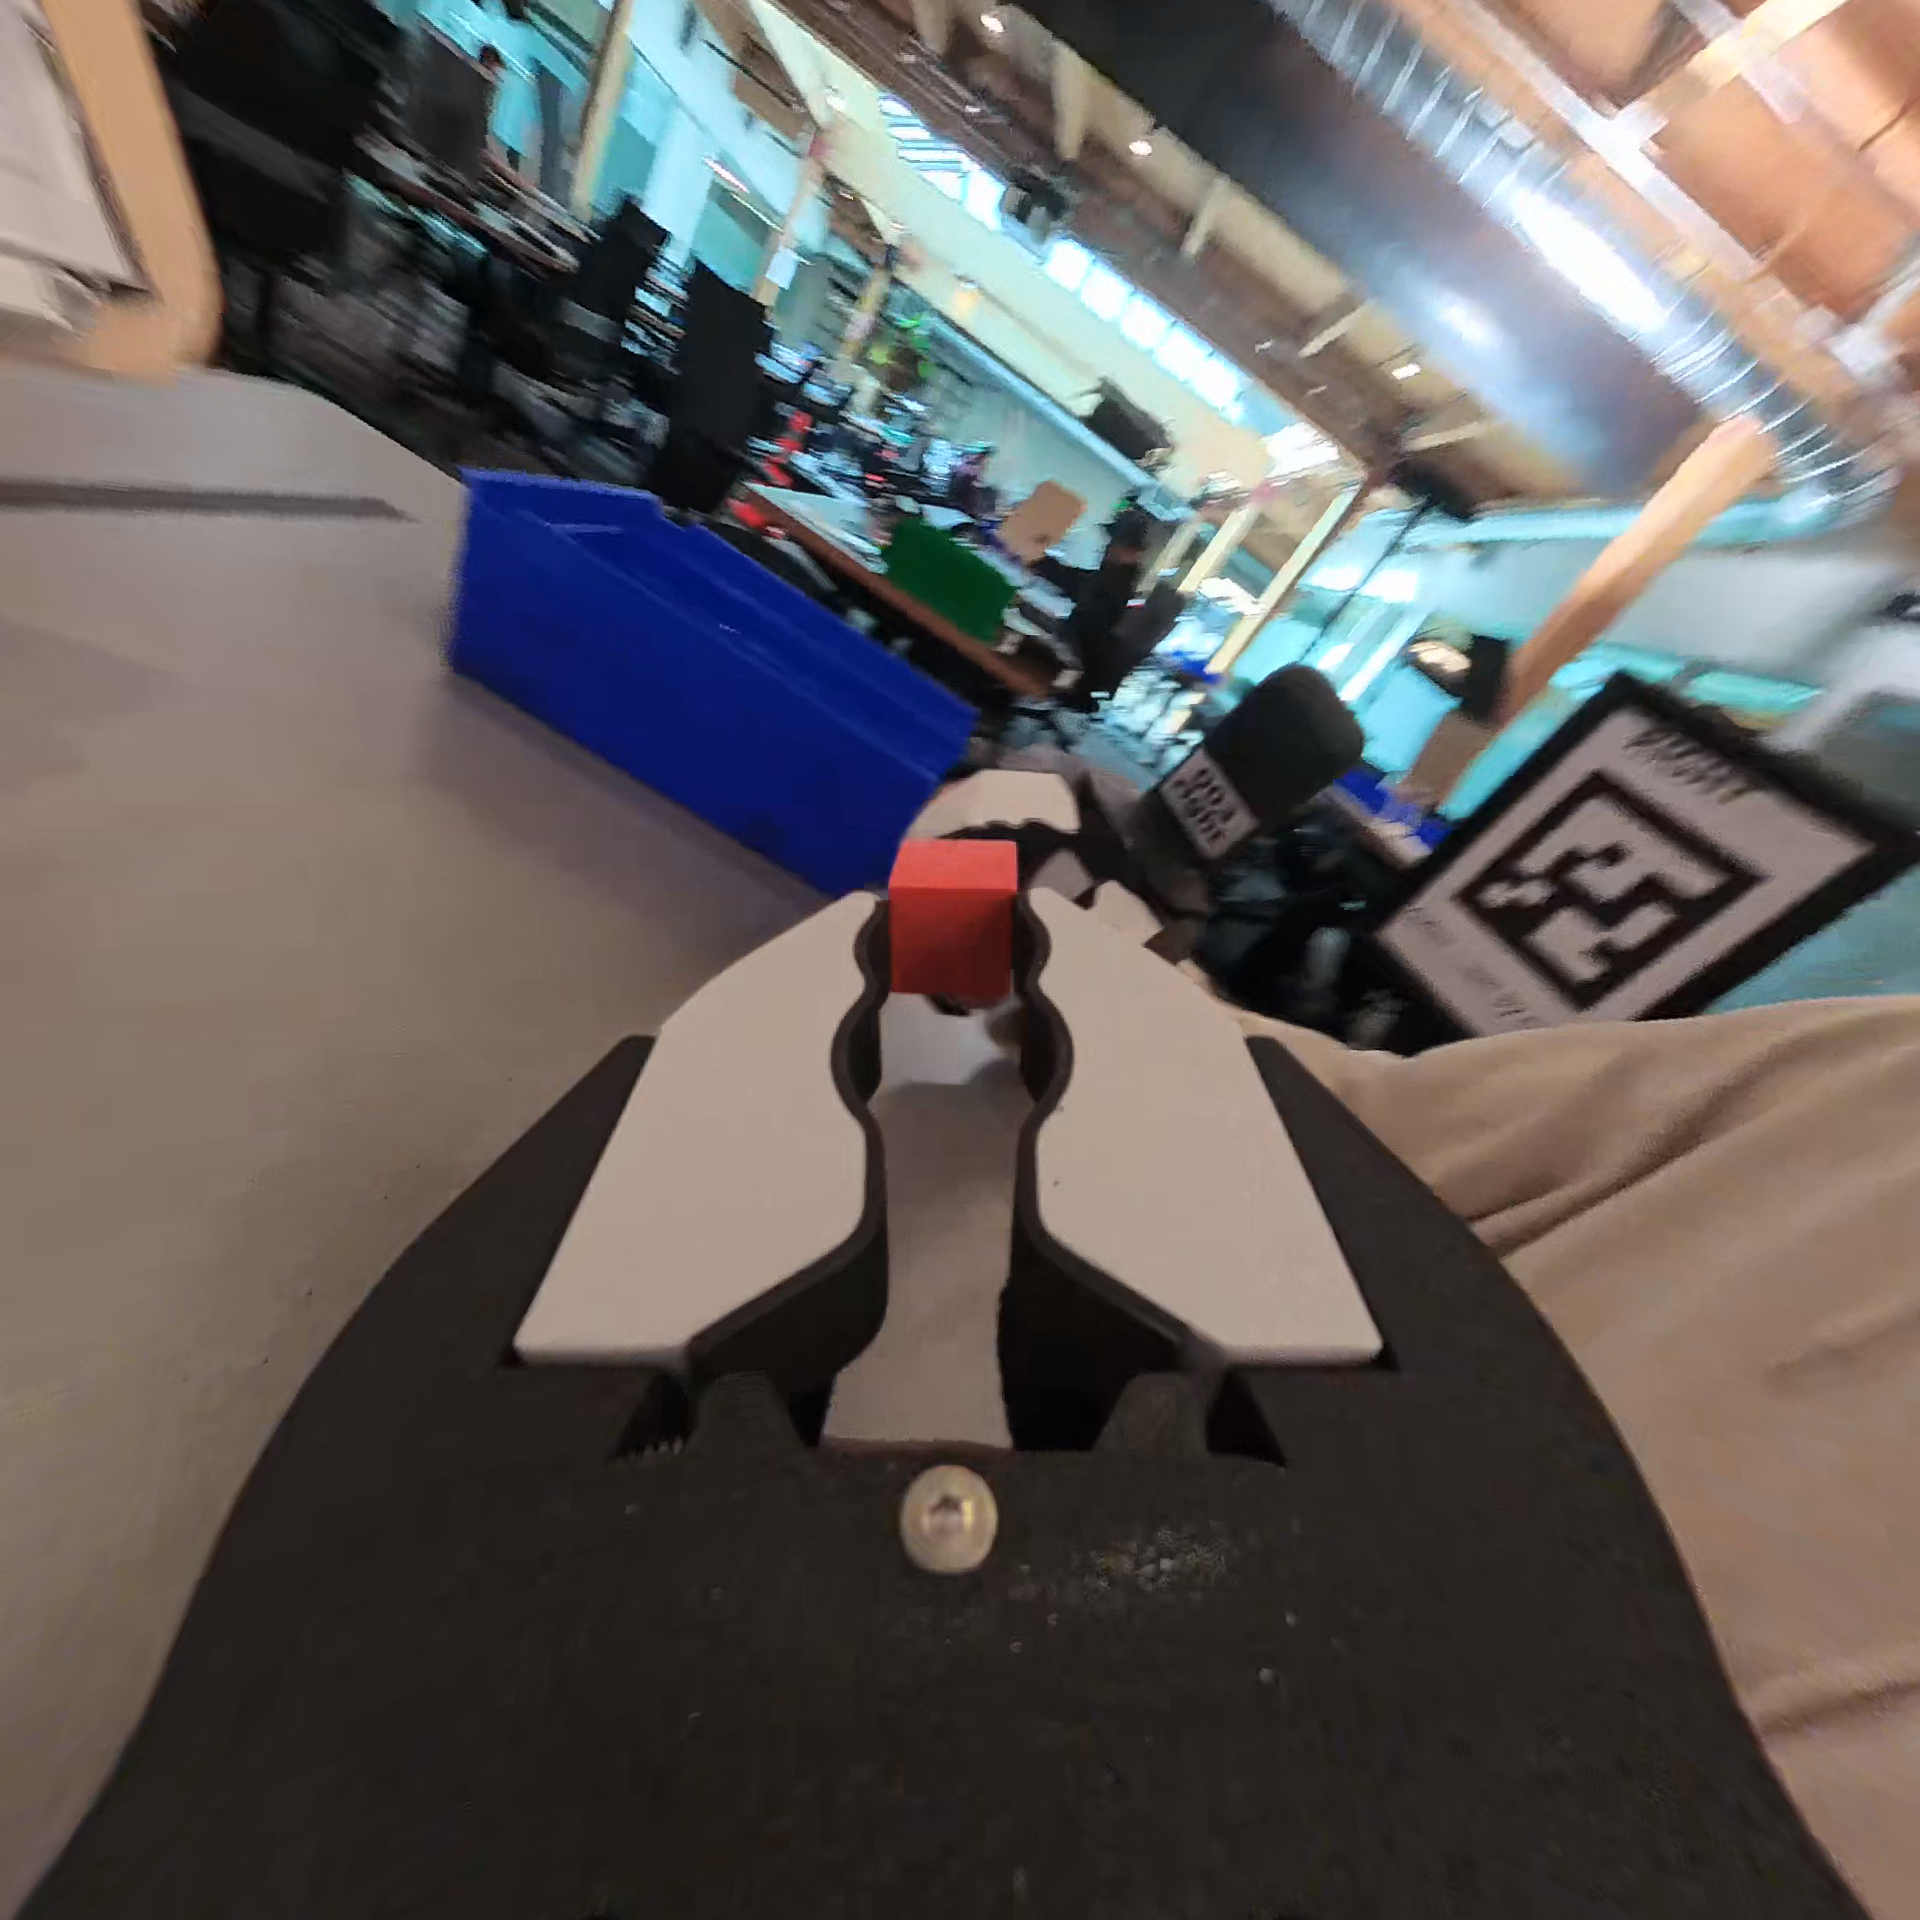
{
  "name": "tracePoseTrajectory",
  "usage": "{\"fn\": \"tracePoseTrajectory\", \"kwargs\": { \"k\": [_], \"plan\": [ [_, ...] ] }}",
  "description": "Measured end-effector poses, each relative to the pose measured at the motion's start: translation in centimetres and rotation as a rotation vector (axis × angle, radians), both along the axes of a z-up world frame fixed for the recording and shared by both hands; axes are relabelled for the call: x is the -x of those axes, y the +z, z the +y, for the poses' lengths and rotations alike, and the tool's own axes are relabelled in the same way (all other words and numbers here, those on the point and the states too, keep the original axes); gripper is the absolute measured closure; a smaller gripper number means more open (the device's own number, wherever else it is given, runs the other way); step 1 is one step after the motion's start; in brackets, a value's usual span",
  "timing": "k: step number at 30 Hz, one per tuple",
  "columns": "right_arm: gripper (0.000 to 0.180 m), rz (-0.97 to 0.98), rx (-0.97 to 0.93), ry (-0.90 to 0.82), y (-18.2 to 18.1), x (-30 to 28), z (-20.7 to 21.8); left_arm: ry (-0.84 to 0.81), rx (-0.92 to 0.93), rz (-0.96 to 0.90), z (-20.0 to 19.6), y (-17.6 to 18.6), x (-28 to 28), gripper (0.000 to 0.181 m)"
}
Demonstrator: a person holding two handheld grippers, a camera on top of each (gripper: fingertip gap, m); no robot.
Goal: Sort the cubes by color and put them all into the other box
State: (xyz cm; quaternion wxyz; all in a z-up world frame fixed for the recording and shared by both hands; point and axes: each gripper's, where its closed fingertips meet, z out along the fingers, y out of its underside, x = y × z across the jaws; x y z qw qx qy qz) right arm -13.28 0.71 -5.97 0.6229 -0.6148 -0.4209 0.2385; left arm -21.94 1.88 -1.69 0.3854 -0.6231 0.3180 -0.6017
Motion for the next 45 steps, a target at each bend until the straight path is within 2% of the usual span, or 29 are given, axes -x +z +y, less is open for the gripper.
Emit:
{"fn": "tracePoseTrajectory", "kwargs": {
  "k": [2, 7, 15, 17, 21, 24, 25, 28, 30, 32, 34, 37, 40, 43, 45],
  "plan": [
    [0.141, -0.074, -0.133, 0.031, 1.0, 1.5, 0.4, -0.129, 0.132, -0.051, -0.4, 0.2, -1.9, 0.159],
    [0.149, -0.148, -0.352, 0.084, 3.3, 4.5, 0.7, -0.289, 0.312, -0.117, -0.8, -0.3, -4.2, 0.159],
    [0.149, -0.206, -0.398, 0.135, 3.1, 5.5, 0.9, -0.404, 0.399, -0.132, -1.8, -1.3, -4.4, 0.159],
    [0.156, -0.231, -0.407, 0.167, 2.7, 5.7, 0.5, -0.429, 0.408, -0.119, -2.2, -1.5, -4.5, 0.159],
    [0.157, -0.237, -0.409, 0.193, 2.5, 5.7, -0.4, -0.459, 0.408, -0.099, -2.9, -1.7, -4.3, 0.157],
    [0.157, -0.201, -0.389, 0.178, 2.8, 5.2, -1.0, -0.372, 0.366, -0.064, -2.6, -2.0, -3.6, 0.119],
    [0.157, -0.189, -0.369, 0.157, 2.7, 4.7, -1.0, -0.320, 0.335, -0.042, -2.5, -2.3, -3.1, 0.115],
    [0.157, -0.143, -0.287, 0.019, 1.6, 2.4, -0.6, -0.069, 0.108, 0.103, -2.4, -4.2, -1.0, 0.105],
    [0.157, -0.081, -0.186, -0.124, 0.3, 0.3, -0.2, 0.190, -0.085, 0.263, -1.4, -6.3, 1.0, 0.107],
    [0.158, -0.018, -0.104, -0.270, -0.8, -1.8, -0.3, 0.371, -0.157, 0.359, -1.4, -7.6, 2.8, 0.112],
    [0.158, 0.021, -0.020, -0.379, -1.7, -3.6, -0.6, 0.437, -0.160, 0.405, -2.2, -8.6, 3.5, 0.110],
    [0.158, 0.093, 0.066, -0.445, -2.3, -4.9, -1.5, 0.495, -0.187, 0.448, -2.6, -9.7, 3.9, 0.111],
    [0.158, 0.077, 0.048, -0.487, -2.2, -5.9, -1.5, 0.481, -0.203, 0.462, -2.8, -10.1, 3.4, 0.113],
    [0.158, 0.125, 0.051, -0.547, -0.1, -8.2, -1.1, 0.486, -0.243, 0.476, -2.7, -10.0, 3.3, 0.115],
    [0.158, 0.068, -0.008, -0.751, 2.9, -14.1, 0.3, 0.493, -0.265, 0.488, -2.7, -9.8, 3.4, 0.115]
  ]
}}
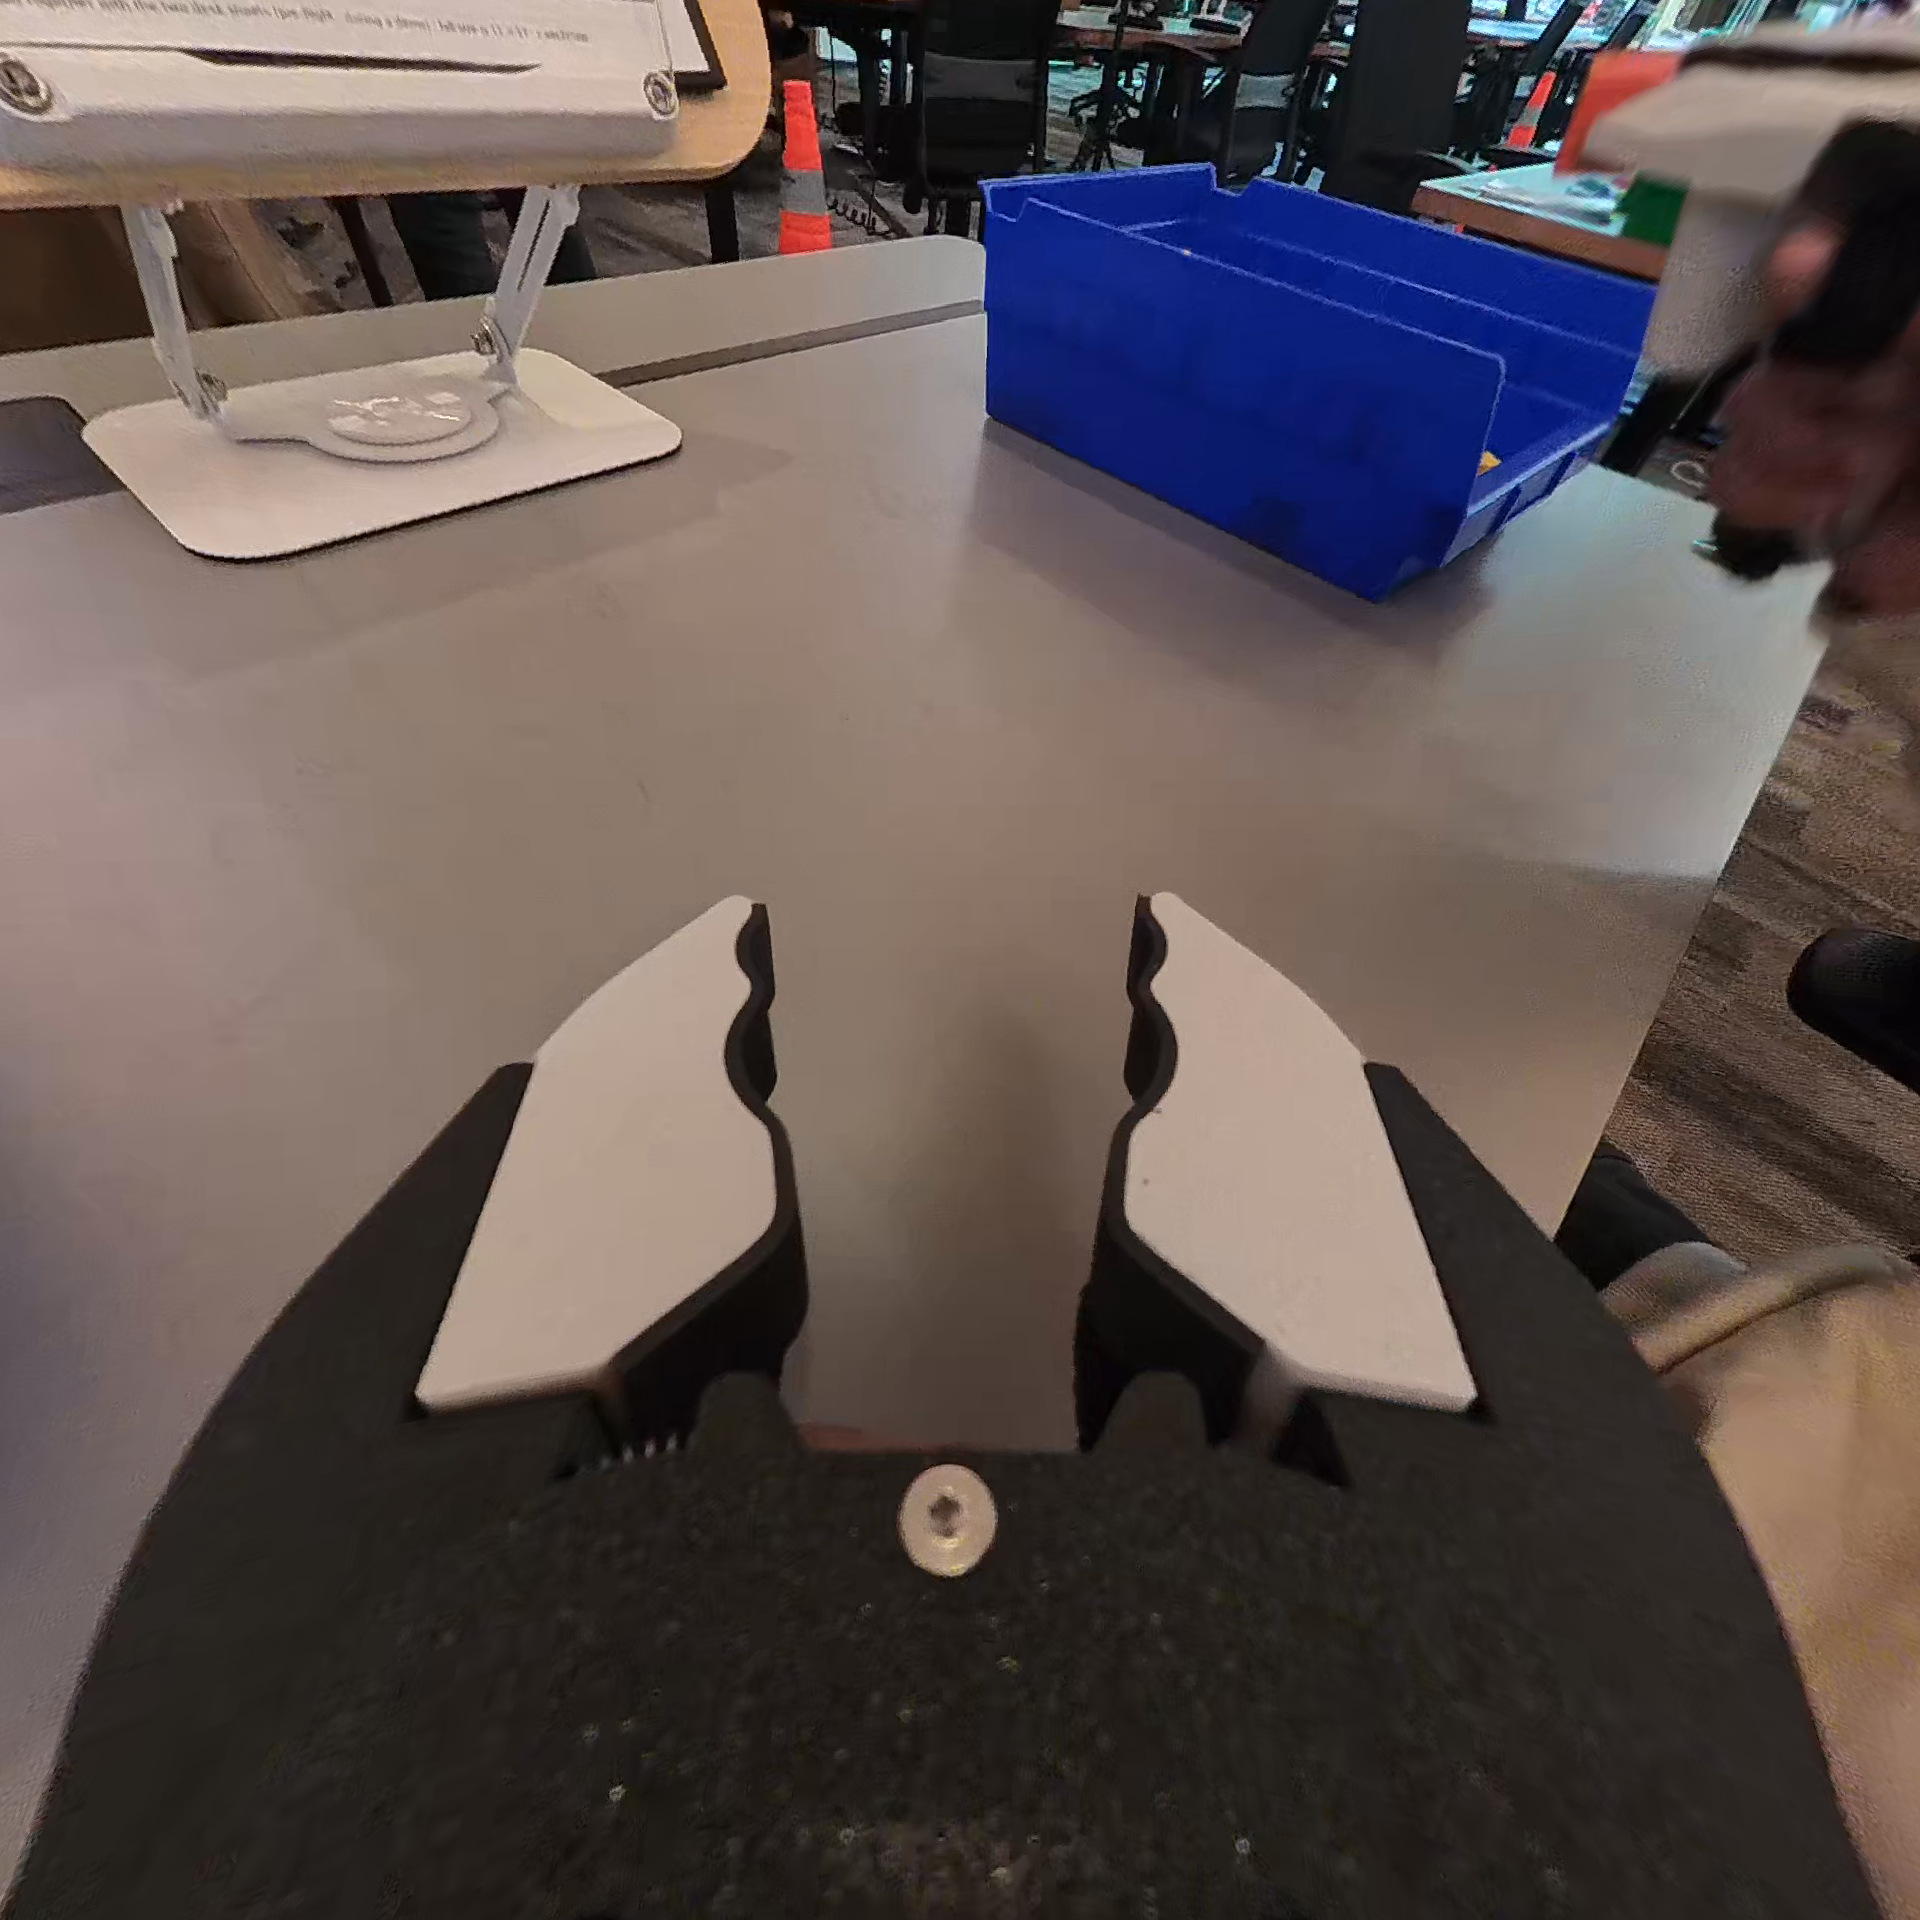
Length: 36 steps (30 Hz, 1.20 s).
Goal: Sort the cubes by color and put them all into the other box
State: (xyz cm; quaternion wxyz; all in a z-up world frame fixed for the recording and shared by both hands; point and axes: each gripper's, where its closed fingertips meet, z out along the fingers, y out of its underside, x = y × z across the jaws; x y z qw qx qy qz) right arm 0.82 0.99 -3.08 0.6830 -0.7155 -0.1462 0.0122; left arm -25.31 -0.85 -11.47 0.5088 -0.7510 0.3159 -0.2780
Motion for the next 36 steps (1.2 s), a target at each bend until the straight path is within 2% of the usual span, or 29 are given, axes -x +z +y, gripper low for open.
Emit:
{"fn": "tracePoseTrajectory", "kwargs": {
  "k": [2, 4, 8, 12, 16, 23, 26, 27, 29, 31, 33, 36],
  "plan": [
    [0.158, -0.059, 0.123, -0.134, 1.4, -6.7, 2.4, -0.004, -0.003, -0.002, -0.1, 0.2, 0.0, 0.118],
    [0.158, -0.060, 0.293, -0.220, 1.1, -13.2, 6.2, -0.013, 0.005, -0.019, -0.3, 0.5, -0.3, 0.118],
    [0.158, -0.139, 0.788, -0.240, -6.1, -20.5, 14.5, -0.039, 0.006, -0.005, -0.4, 0.4, -0.8, 0.117],
    [0.157, -0.432, 1.046, -0.306, -12.3, -23.5, 18.7, -0.051, -0.014, 0.026, -0.6, 0.2, -1.3, 0.117],
    [0.157, -0.546, 1.146, -0.395, -14.4, -24.9, 20.9, -0.062, -0.026, 0.043, -1.2, 0.2, -1.5, 0.116],
    [0.157, -0.510, 1.230, -0.453, -15.2, -25.5, 21.5, -0.060, 0.011, 0.015, -1.4, 0.3, -0.7, 0.116],
    [0.149, -0.507, 1.220, -0.460, -15.1, -25.8, 21.4, -0.050, 0.012, 0.018, -1.3, 0.2, -0.5, 0.116],
    [0.142, -0.506, 1.211, -0.460, -14.9, -25.9, 21.3, -0.047, 0.012, 0.021, -1.2, 0.2, -0.4, 0.116],
    [0.140, -0.484, 1.162, -0.442, -13.2, -25.6, 20.8, -0.042, 0.008, 0.023, -1.2, 0.3, -0.3, 0.115],
    [0.137, -0.423, 0.985, -0.418, -9.1, -24.1, 20.4, -0.018, -0.009, 0.034, -1.0, 0.4, 0.1, 0.115],
    [0.136, -0.303, 0.723, -0.325, -3.3, -20.0, 18.8, 0.024, -0.023, 0.049, -0.5, 0.5, 0.8, 0.116],
    [0.139, -0.003, 0.346, -0.011, 3.7, -9.0, 12.8, 0.101, -0.028, 0.052, 0.6, 0.4, 2.0, 0.116]
  ]
}}
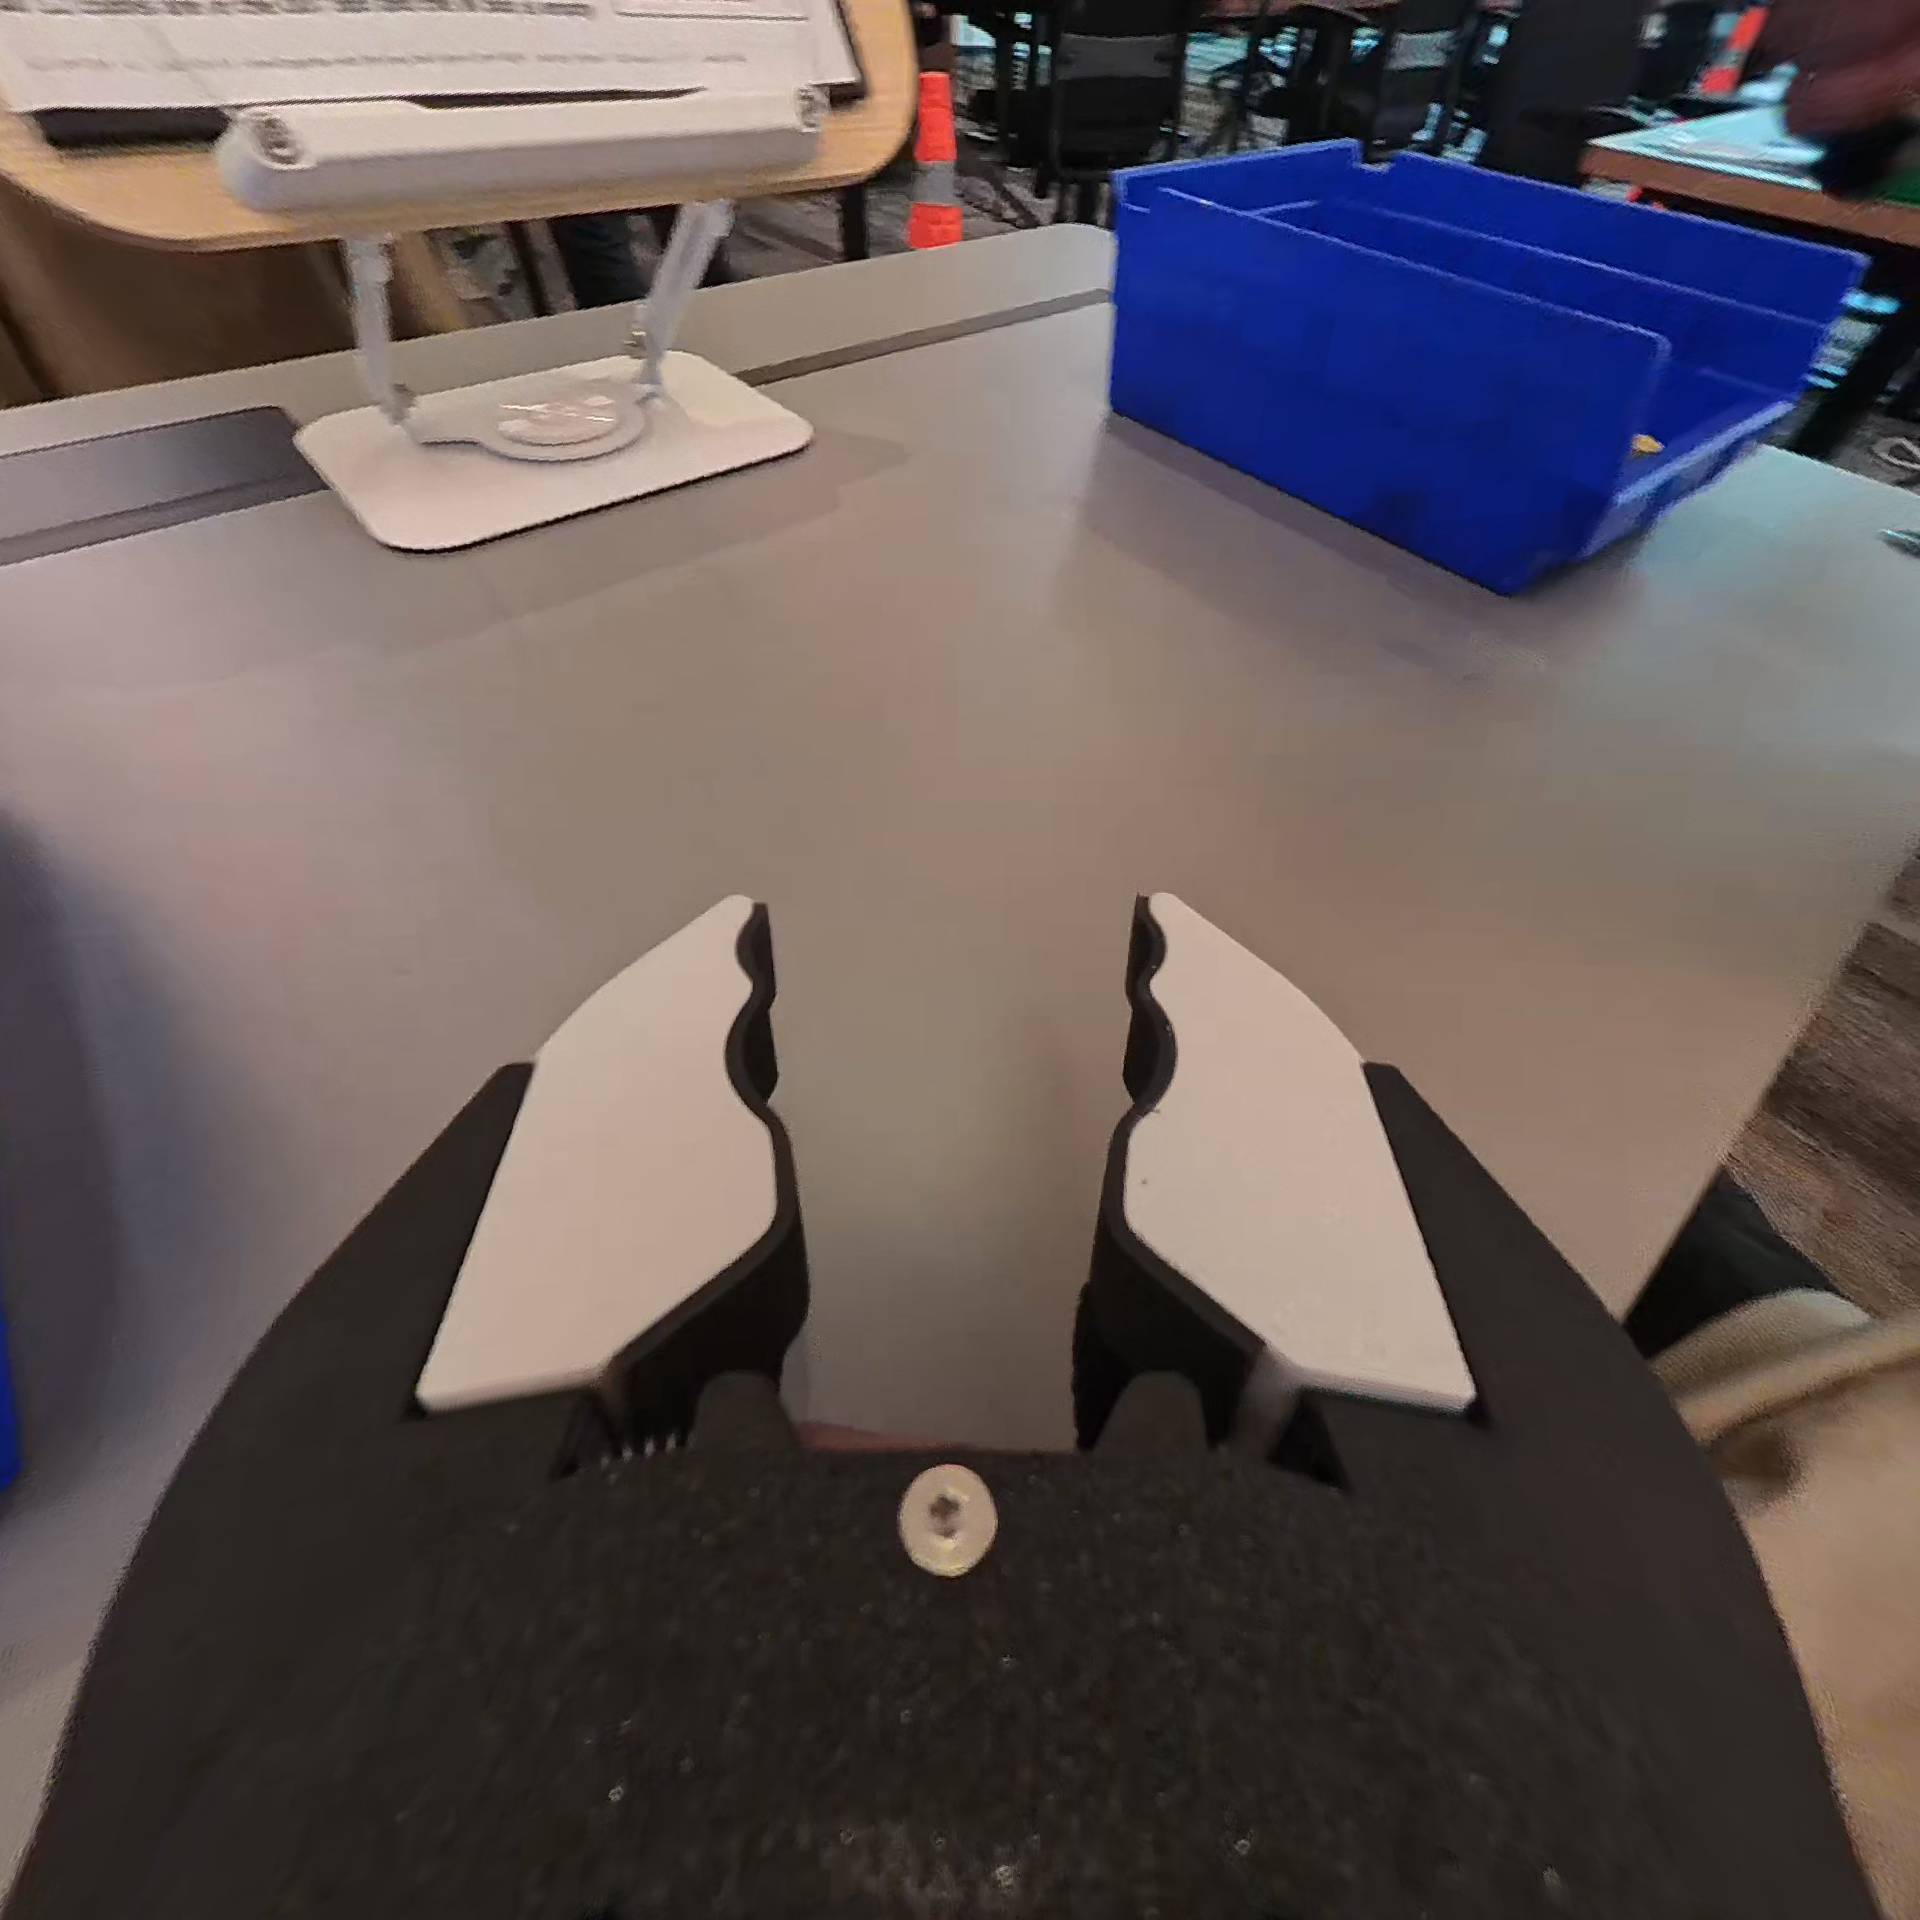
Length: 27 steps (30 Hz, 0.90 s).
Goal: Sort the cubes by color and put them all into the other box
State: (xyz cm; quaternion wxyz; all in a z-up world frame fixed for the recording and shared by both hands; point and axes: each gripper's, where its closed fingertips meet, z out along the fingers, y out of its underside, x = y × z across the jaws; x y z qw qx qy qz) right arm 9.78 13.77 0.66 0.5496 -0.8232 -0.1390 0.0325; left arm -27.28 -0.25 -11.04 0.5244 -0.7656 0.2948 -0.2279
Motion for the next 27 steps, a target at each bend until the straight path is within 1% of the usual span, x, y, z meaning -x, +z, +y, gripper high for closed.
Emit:
{"fn": "tracePoseTrajectory", "kwargs": {
  "k": [1, 2, 3, 4, 7, 10, 11, 16, 19, 21, 22, 23, 24, 27],
  "plan": [
    [0.139, 0.113, -0.070, 0.094, 0.9, 3.9, -2.6, 0.031, -0.001, -0.006, 0.4, 0.0, 0.4, 0.116],
    [0.141, 0.221, -0.122, 0.177, 1.1, 7.5, -5.2, 0.062, 0.003, -0.016, 0.8, 0.0, 0.8, 0.116],
    [0.142, 0.306, -0.160, 0.257, 0.5, 10.8, -7.5, 0.098, 0.013, -0.021, 1.2, -0.1, 1.3, 0.117],
    [0.143, 0.358, -0.178, 0.298, -0.8, 13.6, -9.3, 0.138, 0.027, -0.010, 1.5, -0.4, 1.8, 0.117],
    [0.141, 0.361, -0.190, 0.324, -5.9, 18.5, -12.6, 0.221, 0.026, 0.034, 2.0, -1.1, 3.1, 0.118],
    [0.144, 0.272, -0.216, 0.329, -8.7, 20.0, -14.2, 0.231, 0.051, 0.025, 1.8, -1.5, 3.3, 0.118],
    [0.145, 0.252, -0.229, 0.302, -8.9, 19.7, -14.3, 0.231, 0.060, 0.022, 1.7, -1.7, 3.4, 0.118],
    [0.145, 0.272, -0.223, 0.336, -8.4, 19.8, -14.3, 0.237, 0.076, 0.040, 1.8, -2.1, 3.7, 0.118],
    [0.145, 0.198, -0.245, 0.332, -8.9, 19.6, -14.2, 0.209, 0.100, 0.049, 1.6, -2.5, 3.4, 0.118],
    [0.145, 0.156, -0.267, 0.332, -8.8, 19.7, -14.2, 0.161, 0.127, 0.074, 0.9, -2.5, 3.1, 0.117],
    [0.145, 0.146, -0.271, 0.334, -8.7, 19.9, -14.2, 0.123, 0.143, 0.099, 0.3, -2.1, 3.2, 0.122],
    [0.144, 0.145, -0.267, 0.339, -8.7, 20.0, -14.2, 0.099, 0.153, 0.128, -0.1, -1.4, 3.9, 0.122],
    [0.144, 0.152, -0.261, 0.349, -8.8, 20.2, -14.3, 0.082, 0.163, 0.164, -0.3, -0.5, 5.3, 0.118],
    [0.145, 0.169, -0.246, 0.374, -9.0, 20.7, -14.6, 0.099, 0.199, 0.312, 0.7, 3.3, 12.2, 0.117]
  ]
}}
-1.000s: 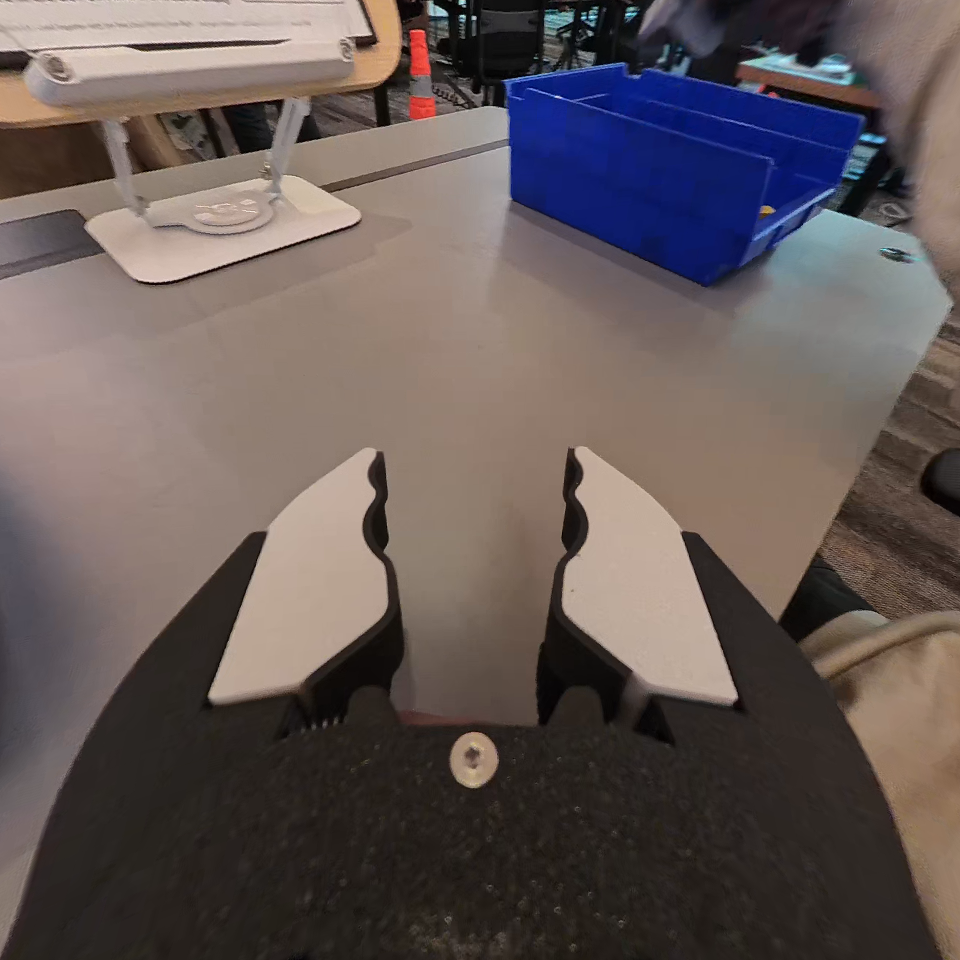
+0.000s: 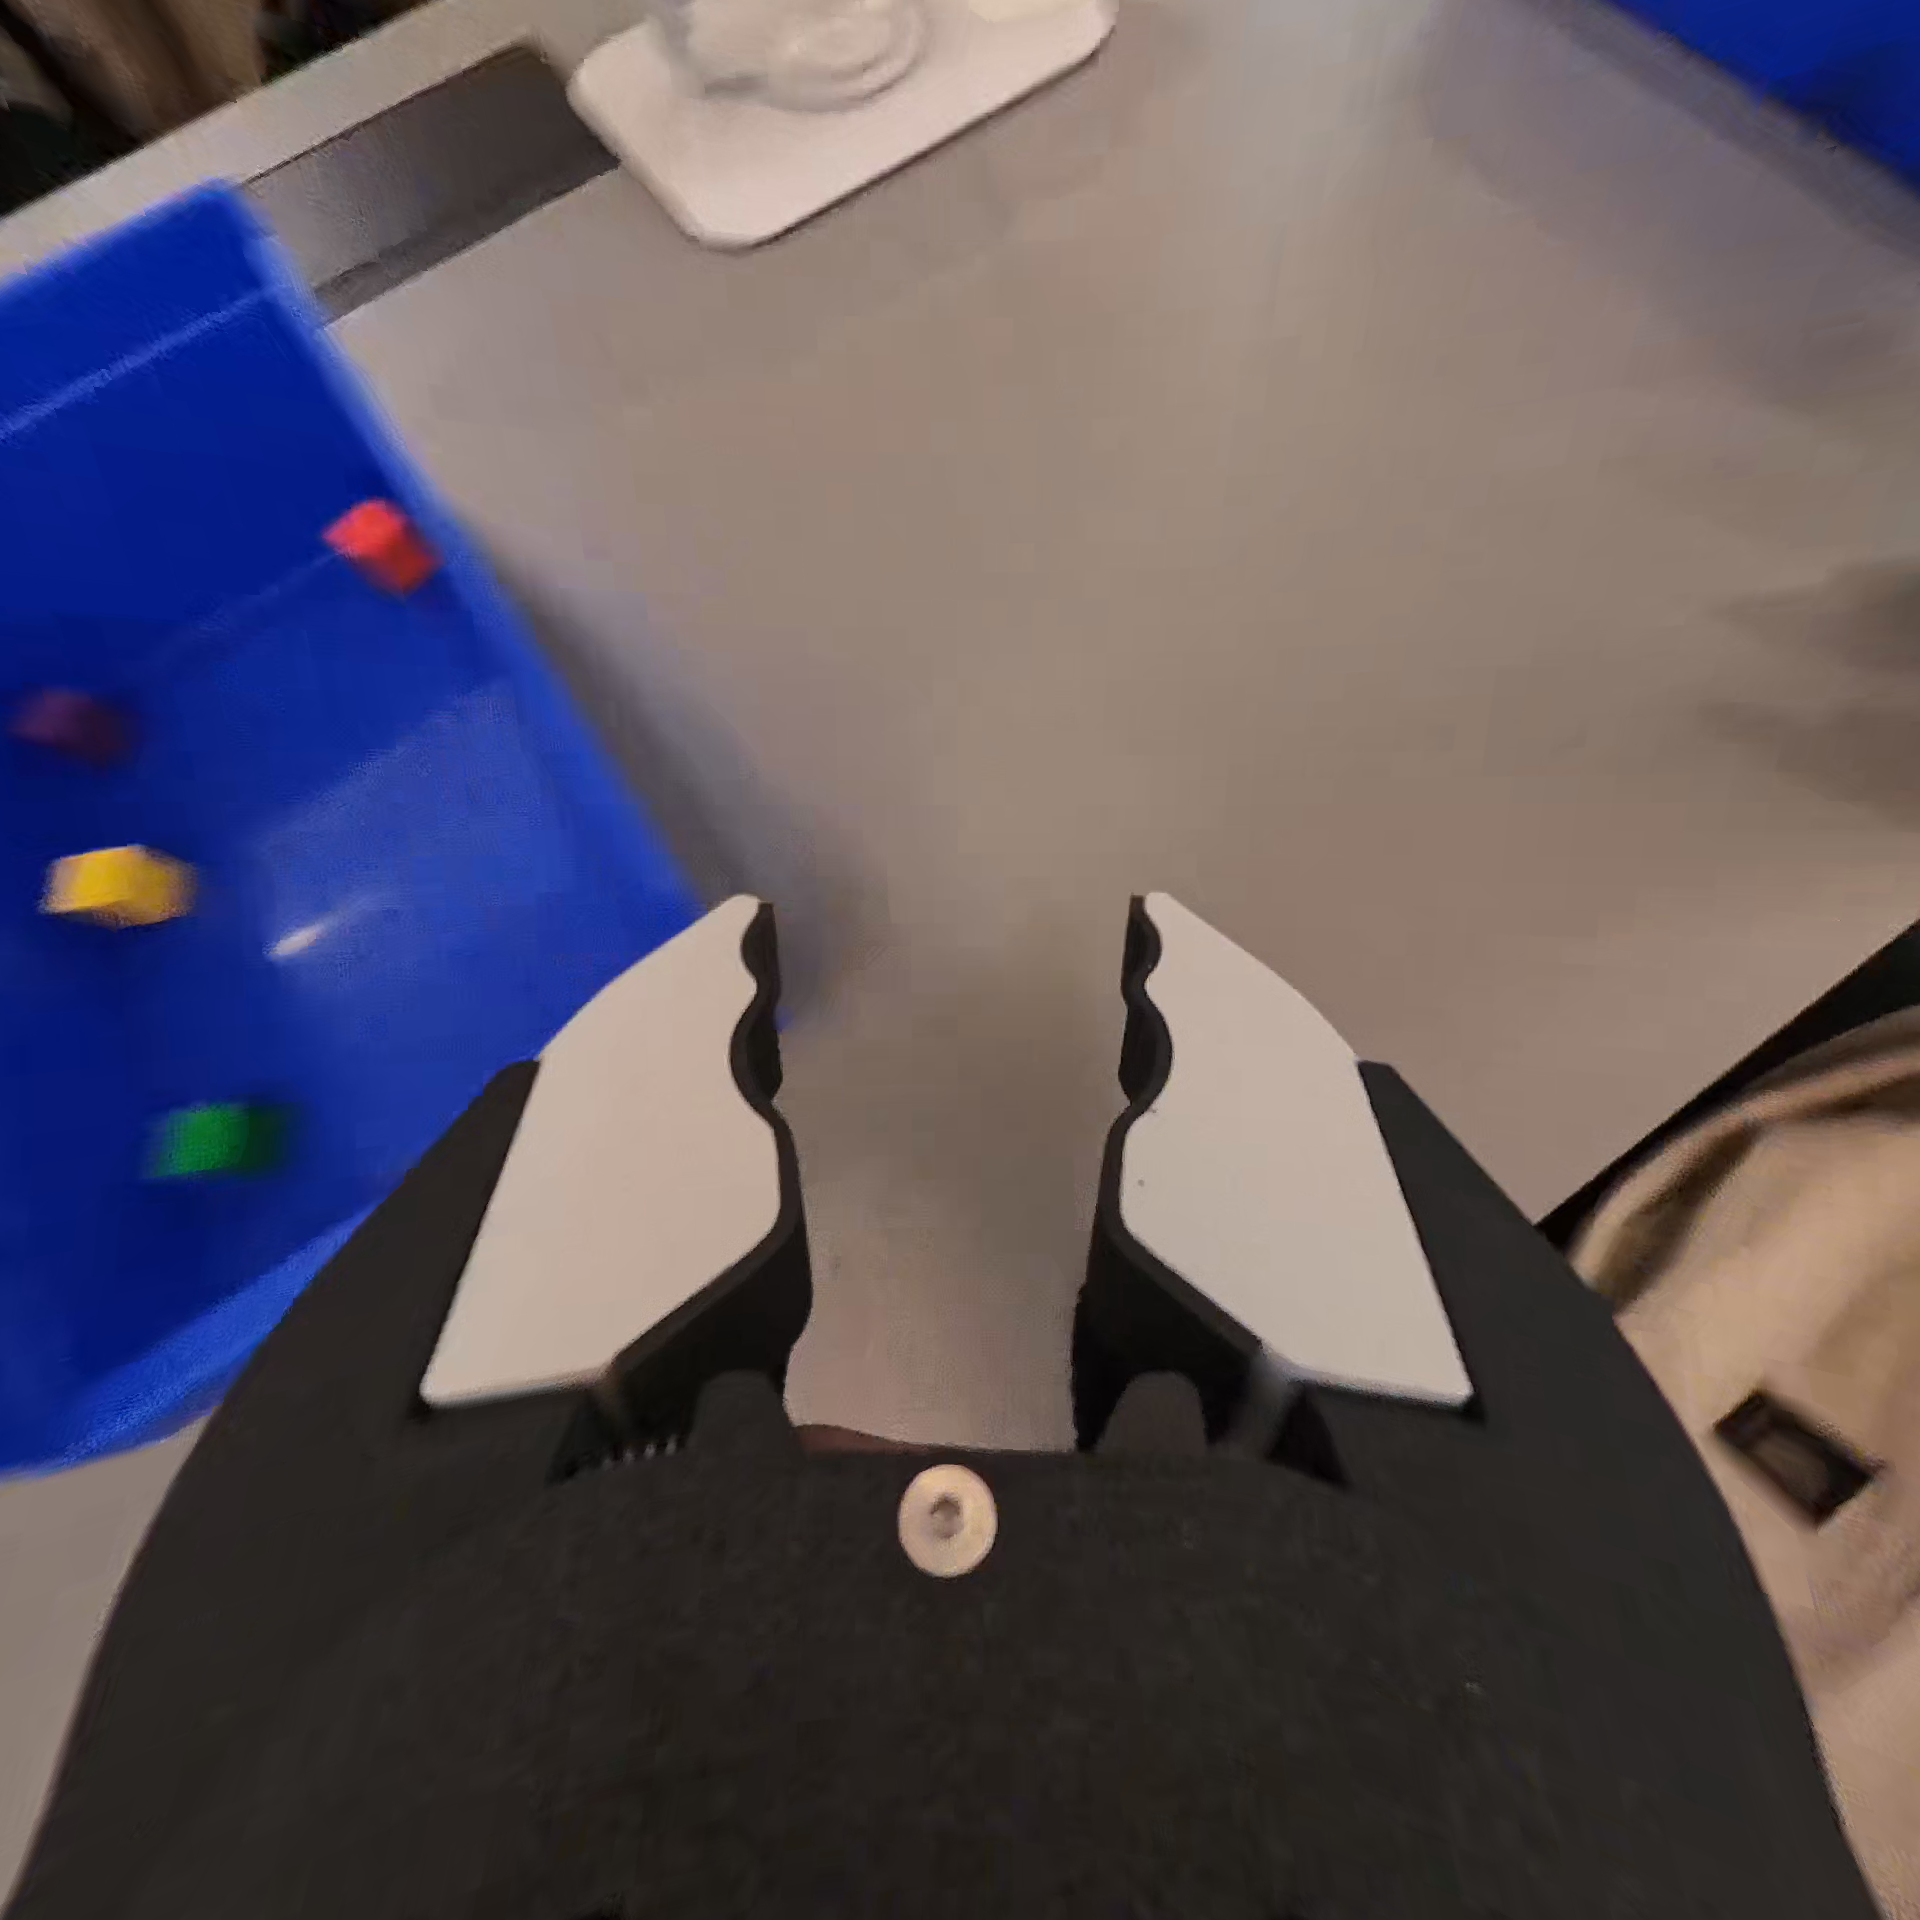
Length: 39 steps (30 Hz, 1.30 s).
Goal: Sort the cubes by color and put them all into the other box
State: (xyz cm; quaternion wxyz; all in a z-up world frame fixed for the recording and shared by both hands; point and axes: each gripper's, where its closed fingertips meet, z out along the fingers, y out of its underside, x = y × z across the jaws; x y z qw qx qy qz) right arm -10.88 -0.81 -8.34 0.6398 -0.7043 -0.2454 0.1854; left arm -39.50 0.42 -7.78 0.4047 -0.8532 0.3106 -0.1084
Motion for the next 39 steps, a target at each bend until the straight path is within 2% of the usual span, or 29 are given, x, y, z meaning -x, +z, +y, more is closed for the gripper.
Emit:
{"fn": "tracePoseTrajectory", "kwargs": {
  "k": [3, 6, 11, 13, 20, 25, 26, 27, 28, 33, 36, 39],
  "plan": [
    [0.145, -0.031, -0.002, 0.005, -0.5, 0.1, 0.2, 0.049, 0.079, 0.294, 3.4, 1.9, 8.5, 0.120],
    [0.145, -0.046, 0.007, 0.021, -0.9, 0.2, 0.4, 0.025, 0.244, 0.533, 7.5, 0.1, 14.3, 0.123],
    [0.146, -0.053, 0.005, 0.042, -0.7, 0.4, 0.4, 0.030, 0.545, 0.691, 11.5, -4.7, 19.4, 0.125],
    [0.147, -0.060, 0.008, 0.040, -0.9, 0.3, 0.4, 0.027, 0.627, 0.698, 11.9, -6.2, 19.9, 0.132],
    [0.148, -0.051, 0.026, 0.058, -1.3, 0.2, 0.1, 0.053, 0.748, 0.830, 11.1, -9.2, 21.4, 0.130],
    [0.148, -0.058, 0.030, 0.069, -1.4, 0.4, 0.0, 0.067, 0.795, 0.873, 11.1, -10.2, 21.7, 0.129],
    [0.148, -0.062, 0.028, 0.070, -1.3, 0.5, -0.1, 0.061, 0.812, 0.878, 11.0, -10.6, 21.7, 0.132],
    [0.148, -0.065, 0.024, 0.073, -1.2, 0.6, -0.1, 0.053, 0.826, 0.873, 10.9, -10.8, 21.5, 0.155],
    [0.148, -0.068, 0.019, 0.074, -1.1, 0.6, -0.2, 0.046, 0.833, 0.865, 10.9, -10.9, 21.4, 0.158],
    [0.149, -0.074, 0.011, 0.074, -1.0, 0.7, -0.3, 0.005, 0.813, 0.832, 10.6, -10.6, 21.0, 0.158],
    [0.150, -0.076, 0.005, 0.068, -0.8, 0.5, -0.3, -0.002, 0.679, 0.763, 11.5, -8.3, 20.1, 0.159],
    [0.150, -0.072, -0.001, 0.055, -0.5, 0.0, -0.2, -0.016, 0.445, 0.618, 12.7, -3.6, 17.4, 0.158]
  ]
}}
